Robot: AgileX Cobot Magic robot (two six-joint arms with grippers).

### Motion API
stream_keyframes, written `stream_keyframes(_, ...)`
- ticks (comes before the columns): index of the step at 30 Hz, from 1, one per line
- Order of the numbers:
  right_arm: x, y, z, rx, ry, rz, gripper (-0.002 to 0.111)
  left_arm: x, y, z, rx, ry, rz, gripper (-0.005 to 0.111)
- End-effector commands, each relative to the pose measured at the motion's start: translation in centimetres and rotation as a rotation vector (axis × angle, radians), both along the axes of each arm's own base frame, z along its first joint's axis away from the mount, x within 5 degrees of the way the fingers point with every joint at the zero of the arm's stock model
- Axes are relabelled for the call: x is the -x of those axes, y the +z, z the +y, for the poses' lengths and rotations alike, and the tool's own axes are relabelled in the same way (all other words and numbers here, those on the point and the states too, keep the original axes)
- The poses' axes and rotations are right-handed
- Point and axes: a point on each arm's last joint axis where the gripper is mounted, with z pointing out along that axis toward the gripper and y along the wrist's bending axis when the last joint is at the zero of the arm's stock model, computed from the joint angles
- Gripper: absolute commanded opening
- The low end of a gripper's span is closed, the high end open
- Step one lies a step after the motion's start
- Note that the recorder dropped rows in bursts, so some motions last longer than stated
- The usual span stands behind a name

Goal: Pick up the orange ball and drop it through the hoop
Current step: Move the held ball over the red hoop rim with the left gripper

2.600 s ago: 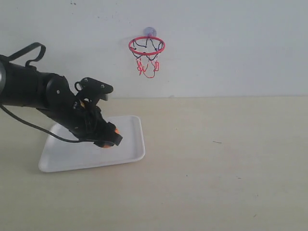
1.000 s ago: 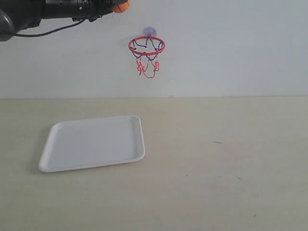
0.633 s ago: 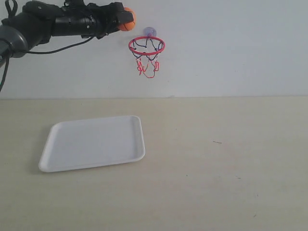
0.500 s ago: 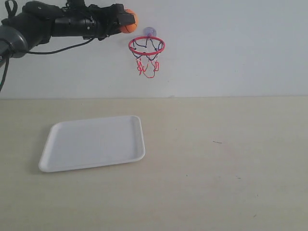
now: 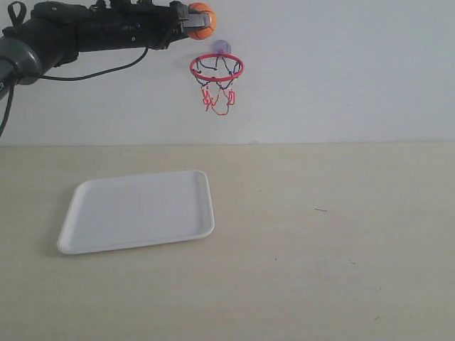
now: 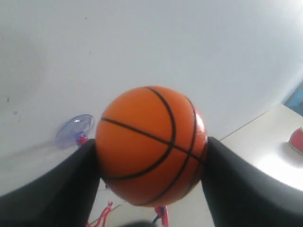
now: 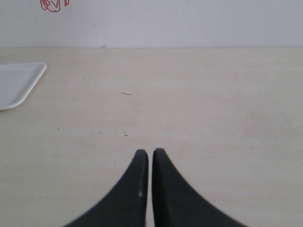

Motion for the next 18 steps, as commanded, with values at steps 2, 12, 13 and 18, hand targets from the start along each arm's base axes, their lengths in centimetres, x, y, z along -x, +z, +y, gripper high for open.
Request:
stream_keyframes(2, 0.0, 0.2, 0.0, -0.001, -0.003, -0.018, 0.003, 0.0, 0.1, -0.3, 0.036, 0.000, -0.014, 0.004)
stream_keyframes(12, 0.0, 0.2, 0.0, -0.001, -0.003, -0.018, 0.003, -0.5, -0.3, -1.8, 0.192, 0.051, 0.027, 0.004)
stream_keyframes(13, 0.0, 0.2, 0.0, -0.001, -0.003, -0.018, 0.003, -0.5, -0.6, -1.9, 0.183, 0.040, 0.032, 0.004)
stream_keyframes(18, 0.0, 0.2, 0.0, -0.001, -0.003, -0.018, 0.003, -0.5, -0.8, -2.0, 0.167, 0.037, 0.028, 0.004)
